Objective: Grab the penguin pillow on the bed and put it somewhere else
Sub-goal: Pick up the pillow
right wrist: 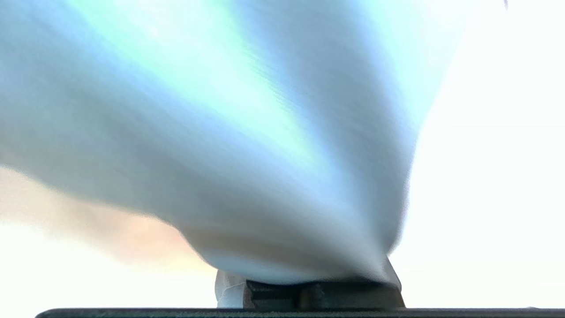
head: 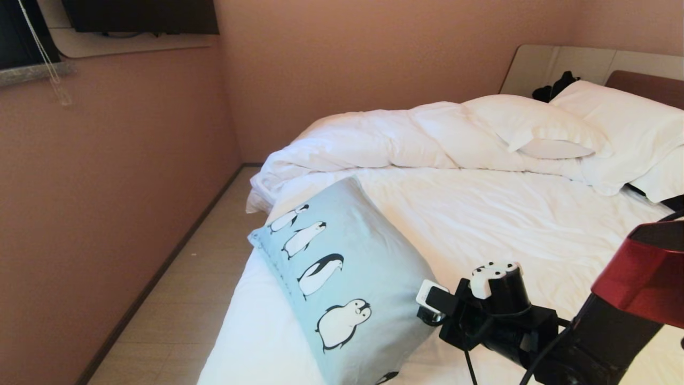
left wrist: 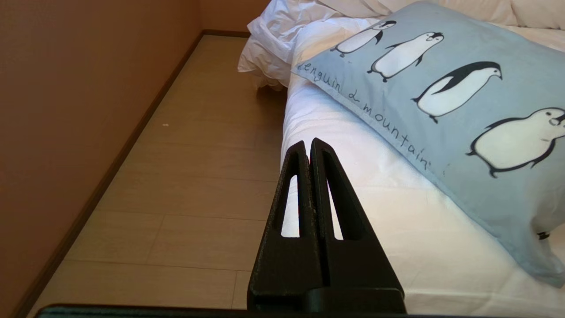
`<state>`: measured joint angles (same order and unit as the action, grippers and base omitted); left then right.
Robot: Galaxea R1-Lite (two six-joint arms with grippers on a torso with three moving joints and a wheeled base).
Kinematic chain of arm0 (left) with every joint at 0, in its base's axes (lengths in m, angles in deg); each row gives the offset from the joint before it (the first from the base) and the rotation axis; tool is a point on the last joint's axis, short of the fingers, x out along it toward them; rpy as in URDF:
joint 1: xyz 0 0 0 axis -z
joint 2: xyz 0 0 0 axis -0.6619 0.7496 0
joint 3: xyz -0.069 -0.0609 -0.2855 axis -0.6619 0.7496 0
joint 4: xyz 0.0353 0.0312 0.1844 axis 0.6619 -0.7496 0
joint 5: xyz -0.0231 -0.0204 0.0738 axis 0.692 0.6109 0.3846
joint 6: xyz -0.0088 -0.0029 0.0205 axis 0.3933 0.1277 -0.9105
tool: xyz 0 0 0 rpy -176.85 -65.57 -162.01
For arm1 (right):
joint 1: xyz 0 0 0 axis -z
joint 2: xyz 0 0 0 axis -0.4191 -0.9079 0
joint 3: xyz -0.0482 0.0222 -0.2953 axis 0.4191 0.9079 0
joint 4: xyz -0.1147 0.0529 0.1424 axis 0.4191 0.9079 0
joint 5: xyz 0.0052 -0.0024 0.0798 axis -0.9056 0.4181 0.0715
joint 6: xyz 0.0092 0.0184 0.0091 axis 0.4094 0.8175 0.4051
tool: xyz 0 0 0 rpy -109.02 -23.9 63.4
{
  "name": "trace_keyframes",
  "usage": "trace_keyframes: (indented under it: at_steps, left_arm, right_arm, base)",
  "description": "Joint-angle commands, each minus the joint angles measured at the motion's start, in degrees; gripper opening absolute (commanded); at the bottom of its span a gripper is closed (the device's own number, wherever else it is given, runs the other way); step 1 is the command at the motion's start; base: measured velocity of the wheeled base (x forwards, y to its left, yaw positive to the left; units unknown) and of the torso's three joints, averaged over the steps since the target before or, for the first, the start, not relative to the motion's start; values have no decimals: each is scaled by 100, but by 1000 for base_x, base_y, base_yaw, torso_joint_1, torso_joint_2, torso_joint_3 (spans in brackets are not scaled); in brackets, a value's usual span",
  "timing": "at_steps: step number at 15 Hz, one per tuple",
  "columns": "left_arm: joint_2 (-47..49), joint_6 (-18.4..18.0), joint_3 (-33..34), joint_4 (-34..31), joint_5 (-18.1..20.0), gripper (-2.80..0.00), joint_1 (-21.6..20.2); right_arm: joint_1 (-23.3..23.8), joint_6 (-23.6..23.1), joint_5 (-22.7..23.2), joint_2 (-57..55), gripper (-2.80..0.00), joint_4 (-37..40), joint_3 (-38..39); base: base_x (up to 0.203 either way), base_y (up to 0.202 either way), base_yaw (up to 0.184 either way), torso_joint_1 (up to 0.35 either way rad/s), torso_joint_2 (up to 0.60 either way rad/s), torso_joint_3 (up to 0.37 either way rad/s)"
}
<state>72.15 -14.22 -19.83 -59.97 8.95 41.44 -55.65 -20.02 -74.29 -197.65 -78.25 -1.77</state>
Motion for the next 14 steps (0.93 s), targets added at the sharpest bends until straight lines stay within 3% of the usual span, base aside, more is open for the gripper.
trace_keyframes:
  at_steps: [1,6,10,14]
  left_arm:
    - [6,4,18,0,-1,-280,0]
    - [-2,4,18,0,-9,-280,0]
    - [6,4,18,0,-9,-280,0]
    - [-2,4,18,0,-6,-280,0]
  right_arm:
    - [-263,2085,19,469,-280,300,206]
    - [-414,2855,583,842,-280,339,975]
    - [-895,3153,617,1144,-280,332,1291]
    - [-943,3309,616,954,-280,330,1384]
  base:
    - [0,0,0,0,0,0]
    - [0,0,0,0,0,0]
    - [0,0,0,0,0,0]
    - [0,0,0,0,0,0]
